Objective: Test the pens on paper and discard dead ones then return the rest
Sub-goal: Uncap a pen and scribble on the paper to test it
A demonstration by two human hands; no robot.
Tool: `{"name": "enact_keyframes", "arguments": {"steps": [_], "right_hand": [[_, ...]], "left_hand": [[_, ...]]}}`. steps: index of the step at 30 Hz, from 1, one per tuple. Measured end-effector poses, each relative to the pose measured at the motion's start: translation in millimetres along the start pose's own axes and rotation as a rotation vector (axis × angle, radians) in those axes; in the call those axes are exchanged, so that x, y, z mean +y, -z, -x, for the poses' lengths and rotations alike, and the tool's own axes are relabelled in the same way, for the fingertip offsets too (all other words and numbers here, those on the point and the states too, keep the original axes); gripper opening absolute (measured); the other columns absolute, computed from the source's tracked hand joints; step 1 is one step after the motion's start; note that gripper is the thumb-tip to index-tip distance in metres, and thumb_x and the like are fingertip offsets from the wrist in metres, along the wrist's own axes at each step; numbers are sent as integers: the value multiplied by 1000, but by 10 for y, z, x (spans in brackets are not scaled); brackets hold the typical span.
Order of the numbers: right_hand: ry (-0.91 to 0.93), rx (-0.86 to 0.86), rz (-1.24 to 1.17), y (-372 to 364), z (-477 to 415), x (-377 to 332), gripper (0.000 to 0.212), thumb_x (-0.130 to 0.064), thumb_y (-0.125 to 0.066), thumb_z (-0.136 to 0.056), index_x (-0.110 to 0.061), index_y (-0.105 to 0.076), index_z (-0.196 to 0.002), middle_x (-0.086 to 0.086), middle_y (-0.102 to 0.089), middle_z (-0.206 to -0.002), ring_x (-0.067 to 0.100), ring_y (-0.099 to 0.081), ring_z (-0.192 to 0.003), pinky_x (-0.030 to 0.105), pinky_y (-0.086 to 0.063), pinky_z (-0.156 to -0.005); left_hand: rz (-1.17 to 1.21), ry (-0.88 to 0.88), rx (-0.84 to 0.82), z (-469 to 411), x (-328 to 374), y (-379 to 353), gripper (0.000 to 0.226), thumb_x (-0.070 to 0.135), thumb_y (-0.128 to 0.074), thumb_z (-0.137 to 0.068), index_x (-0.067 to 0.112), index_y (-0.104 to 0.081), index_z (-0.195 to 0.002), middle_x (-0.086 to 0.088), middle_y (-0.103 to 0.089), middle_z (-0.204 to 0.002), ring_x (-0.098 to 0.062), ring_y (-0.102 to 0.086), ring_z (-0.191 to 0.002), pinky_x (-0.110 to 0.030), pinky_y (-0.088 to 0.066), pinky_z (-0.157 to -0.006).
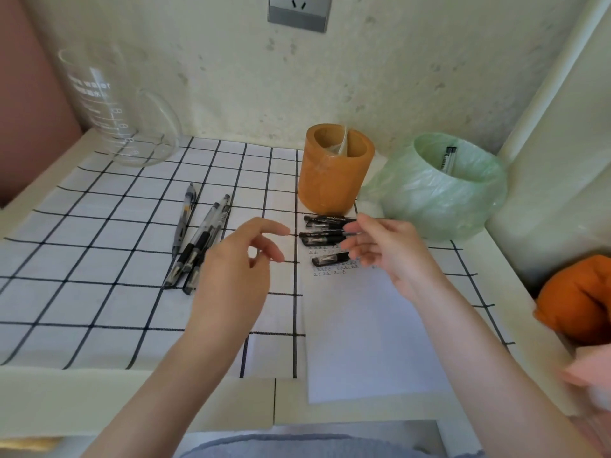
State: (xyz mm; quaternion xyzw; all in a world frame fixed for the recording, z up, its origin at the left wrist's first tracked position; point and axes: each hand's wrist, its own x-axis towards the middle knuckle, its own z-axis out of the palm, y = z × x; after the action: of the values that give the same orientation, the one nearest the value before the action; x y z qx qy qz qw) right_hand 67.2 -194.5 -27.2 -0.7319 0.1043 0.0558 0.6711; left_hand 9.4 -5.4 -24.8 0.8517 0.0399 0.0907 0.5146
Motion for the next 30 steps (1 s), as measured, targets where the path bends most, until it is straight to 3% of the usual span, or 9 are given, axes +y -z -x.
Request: {"name": "enact_keyframes", "arguments": {"steps": [2, 4, 7, 10, 16, 24, 28, 30], "right_hand": [[-1, -38, 29, -16, 82, -7, 24, -19, -52, -97, -2, -66, -86, 10, -69, -64, 13, -58, -45, 20, -42, -40], [14, -59, 67, -13, 159, -14, 23, -18, -51, -97, -4, -67, -86, 8, -70, -63, 15, -58, -46, 21, -41, -40], [26, -62, 106, 23, 250, -29, 23, -17, -51, -97, -4, -68, -88, 5, -69, -61, 15, -57, -46, 21, -40, -39], [34, -59, 136, 63, 320, -20, 23, -15, -50, -96, -4, -69, -89, 5, -69, -61, 15, -57, -46, 22, -40, -39], [22, -67, 166, 79, 368, 9, 23, -14, -50, -96, -6, -70, -90, 5, -70, -63, 15, -57, -47, 21, -40, -40], [13, -92, 175, 49, 368, 28, 22, -14, -49, -96, -7, -69, -90, 5, -69, -64, 15, -57, -48, 22, -41, -41], [-11, -146, 117, 6, 392, 26, 26, -26, -53, -95, -5, -67, -98, 4, -68, -65, 16, -54, -48, 23, -41, -42], [-22, -214, 72, -40, 419, 24, 40, -40, -59, -87, -5, -65, -105, 2, -67, -65, 16, -51, -49, 24, -40, -42]], "left_hand": [[-271, -57, 74, 0, -47, 63, 40, -1, -43, -89, 30, -56, -109, 11, -62, -92, -9, -45, -54, -21, -36, -50], [-510, -99, 117, 4, -137, 122, 32, 9, -45, -92, 22, -52, -121, 2, -57, -112, -17, -55, -78, -28, -41, -62], [-792, -15, 57, 17, -273, 164, 34, 18, -48, -92, 13, -50, -126, -9, -47, -123, -27, -49, -103, -35, -44, -79], [-949, 53, -30, 46, -286, 171, 36, 20, -48, -92, 12, -46, -127, -9, -40, -126, -26, -44, -107, -31, -43, -84], [-892, 76, -19, 0, -311, 174, 37, 8, -52, -90, 8, -41, -124, -12, -45, -117, -26, -47, -102, -31, -44, -82], [-805, 69, -53, 4, -252, 117, 28, 14, -47, -90, 3, -49, -115, -15, -50, -110, -27, -50, -98, -33, -42, -86], [-565, 0, -22, 7, -144, 108, 24, 10, -50, -88, 7, -48, -112, -8, -48, -110, -22, -50, -92, -28, -38, -76], [-407, -76, -112, 24, -82, 94, 23, 12, -53, -87, 15, -52, -109, 2, -48, -104, -15, -53, -84, -27, -43, -72]]}}
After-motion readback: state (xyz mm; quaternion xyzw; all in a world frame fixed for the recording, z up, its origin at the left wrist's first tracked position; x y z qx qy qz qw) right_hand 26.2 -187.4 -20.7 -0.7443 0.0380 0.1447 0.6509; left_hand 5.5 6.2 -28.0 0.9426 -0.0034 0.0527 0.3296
